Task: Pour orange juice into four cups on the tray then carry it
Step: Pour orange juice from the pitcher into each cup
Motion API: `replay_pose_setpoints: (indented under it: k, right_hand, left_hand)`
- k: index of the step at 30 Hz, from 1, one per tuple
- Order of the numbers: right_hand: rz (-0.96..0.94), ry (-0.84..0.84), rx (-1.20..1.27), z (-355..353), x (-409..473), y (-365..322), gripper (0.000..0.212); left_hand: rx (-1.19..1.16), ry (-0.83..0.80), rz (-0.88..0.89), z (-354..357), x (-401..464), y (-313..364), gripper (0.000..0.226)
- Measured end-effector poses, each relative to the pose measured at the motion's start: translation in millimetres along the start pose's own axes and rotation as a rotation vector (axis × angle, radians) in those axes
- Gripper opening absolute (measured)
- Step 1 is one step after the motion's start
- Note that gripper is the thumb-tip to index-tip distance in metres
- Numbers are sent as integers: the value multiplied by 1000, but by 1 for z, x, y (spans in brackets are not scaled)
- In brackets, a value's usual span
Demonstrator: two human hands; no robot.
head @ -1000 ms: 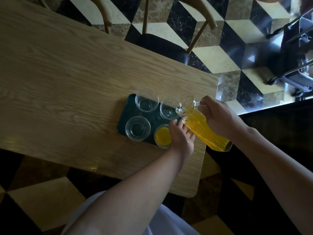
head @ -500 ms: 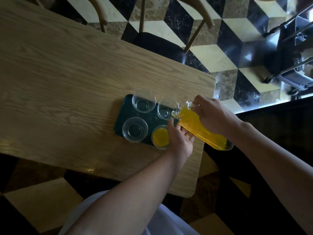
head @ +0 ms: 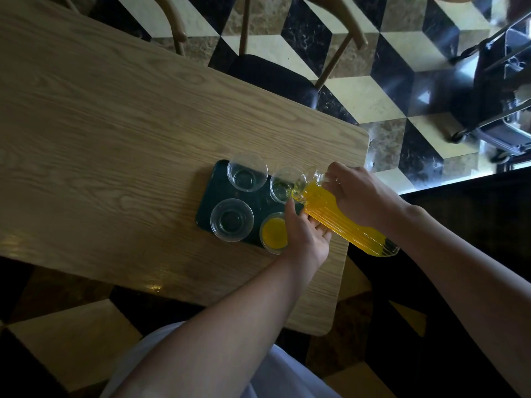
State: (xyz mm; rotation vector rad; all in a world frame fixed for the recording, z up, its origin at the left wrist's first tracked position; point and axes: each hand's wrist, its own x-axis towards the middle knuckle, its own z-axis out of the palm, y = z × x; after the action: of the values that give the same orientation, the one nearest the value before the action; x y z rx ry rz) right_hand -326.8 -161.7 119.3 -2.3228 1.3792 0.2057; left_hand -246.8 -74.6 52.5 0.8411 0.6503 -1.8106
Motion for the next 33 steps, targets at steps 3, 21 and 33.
replay_pose_setpoints:
  k: [3, 21, 33]
  right_hand:
    - [7, -8, -15, -1, 1, -3, 21]
    - [12, -52, -58, -7, 1, -13, 22]
    - [5, -59, -85, -15, 2, -21, 22]
  left_hand:
    - [-4, -9, -6, -1, 1, 0, 83]
    - [-29, -39, -30, -6, 2, 1, 82]
    - [-58, -55, -33, -8, 1, 0, 84]
